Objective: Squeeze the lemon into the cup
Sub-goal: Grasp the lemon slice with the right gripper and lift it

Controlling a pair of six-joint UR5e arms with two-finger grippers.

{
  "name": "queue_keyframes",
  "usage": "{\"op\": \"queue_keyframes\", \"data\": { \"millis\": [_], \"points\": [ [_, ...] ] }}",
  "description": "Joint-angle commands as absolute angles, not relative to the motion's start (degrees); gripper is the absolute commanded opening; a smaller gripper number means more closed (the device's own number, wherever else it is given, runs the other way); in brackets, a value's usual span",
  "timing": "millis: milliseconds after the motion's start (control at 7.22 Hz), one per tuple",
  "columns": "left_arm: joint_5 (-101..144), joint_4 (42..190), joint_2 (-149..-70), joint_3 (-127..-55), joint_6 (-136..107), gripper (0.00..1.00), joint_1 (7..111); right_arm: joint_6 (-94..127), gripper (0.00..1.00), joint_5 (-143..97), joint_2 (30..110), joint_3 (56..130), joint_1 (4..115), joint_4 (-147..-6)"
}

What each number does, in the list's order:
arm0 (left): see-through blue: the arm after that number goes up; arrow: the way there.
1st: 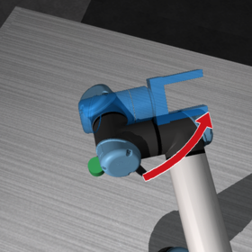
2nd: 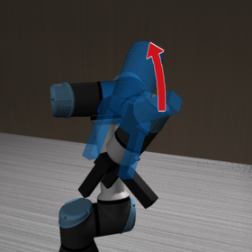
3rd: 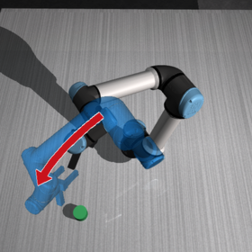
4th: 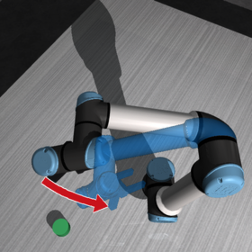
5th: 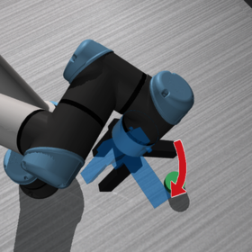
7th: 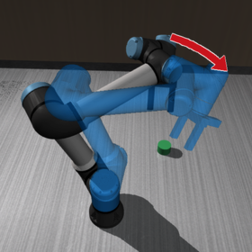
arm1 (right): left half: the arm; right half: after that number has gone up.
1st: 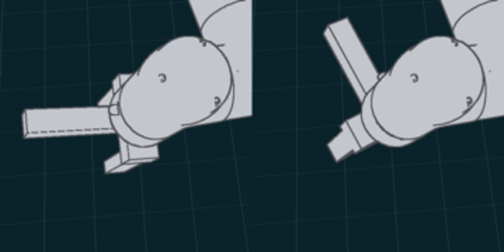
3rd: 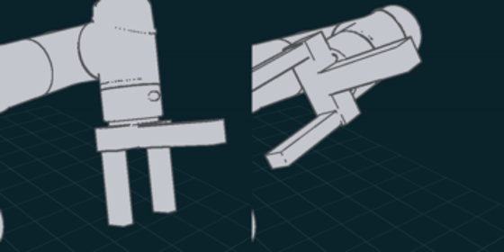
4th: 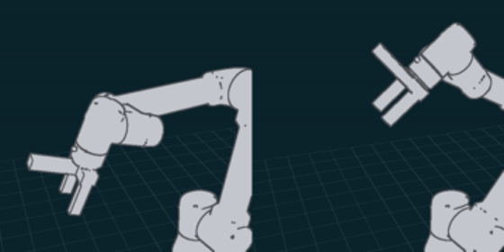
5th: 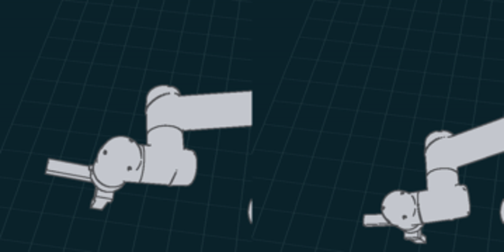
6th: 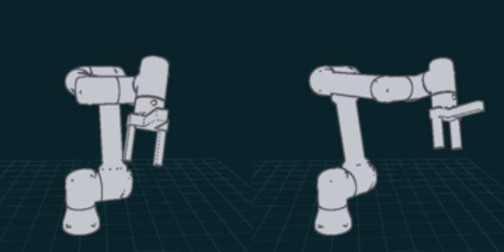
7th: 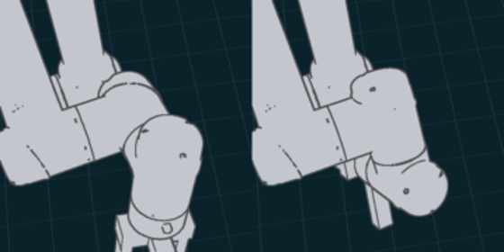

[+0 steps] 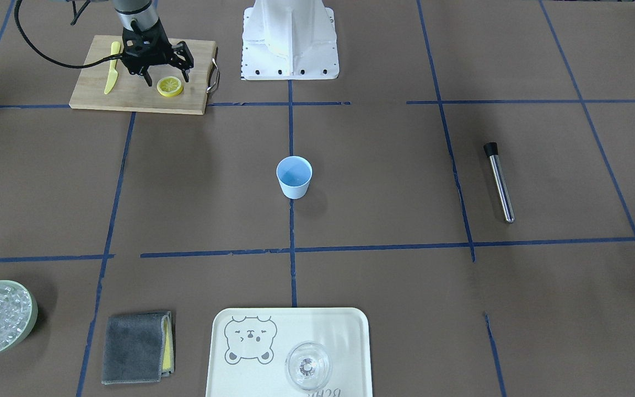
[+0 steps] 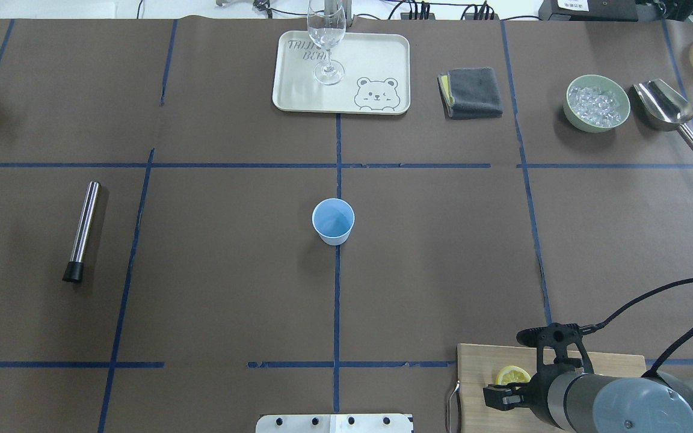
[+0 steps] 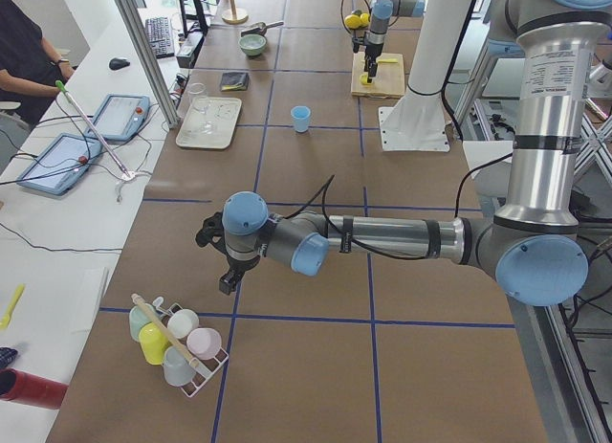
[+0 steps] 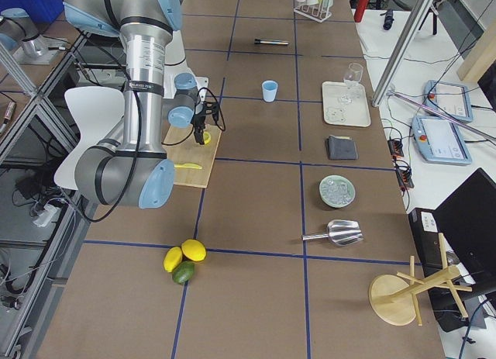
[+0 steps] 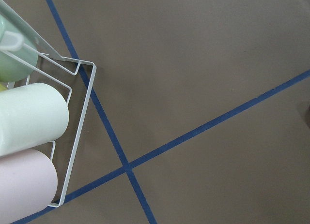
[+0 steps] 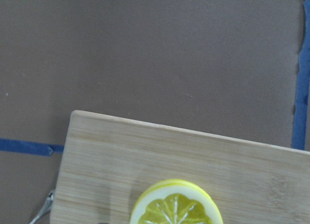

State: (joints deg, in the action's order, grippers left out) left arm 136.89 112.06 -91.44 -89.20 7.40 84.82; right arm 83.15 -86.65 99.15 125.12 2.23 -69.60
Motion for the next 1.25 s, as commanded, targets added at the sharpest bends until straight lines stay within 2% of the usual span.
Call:
{"op": "queue_keyframes", "data": {
  "millis": [0, 139, 277, 416, 554, 693, 831, 1108],
  "points": [
    [136.93, 112.06, -91.41, -89.3, 7.47, 1.0, 84.81, 83.14, 0.89, -86.4, 99.05, 124.45, 2.11, -69.61],
    [136.93, 112.06, -91.41, -89.3, 7.47, 1.0, 84.81, 83.14, 0.88, -86.48, 99.05, 124.45, 2.2, -69.61],
    [136.93, 112.06, -91.41, -89.21, 7.47, 1.0, 84.81, 83.14, 0.82, -86.4, 99.05, 124.45, 2.2, -69.61],
    [136.93, 112.06, -91.41, -89.3, 7.47, 1.0, 84.81, 83.14, 0.65, -86.4, 99.05, 124.45, 2.2, -69.61],
    [136.93, 112.06, -91.41, -89.21, 7.56, 1.0, 84.81, 83.14, 0.44, -86.4, 99.05, 124.45, 2.2, -69.52],
    [136.93, 112.06, -91.41, -89.21, 7.56, 1.0, 84.81, 83.14, 0.3, -86.4, 99.05, 124.54, 2.2, -69.52],
    [136.93, 112.15, -91.41, -89.21, 7.56, 1.0, 84.81, 83.14, 0.26, -86.48, 99.05, 124.8, 2.37, -69.52],
    [136.93, 112.06, -91.32, -89.3, 7.56, 1.0, 84.81, 83.14, 0.28, -86.57, 99.23, 126.29, 4.03, -69.43]
  ]
}}
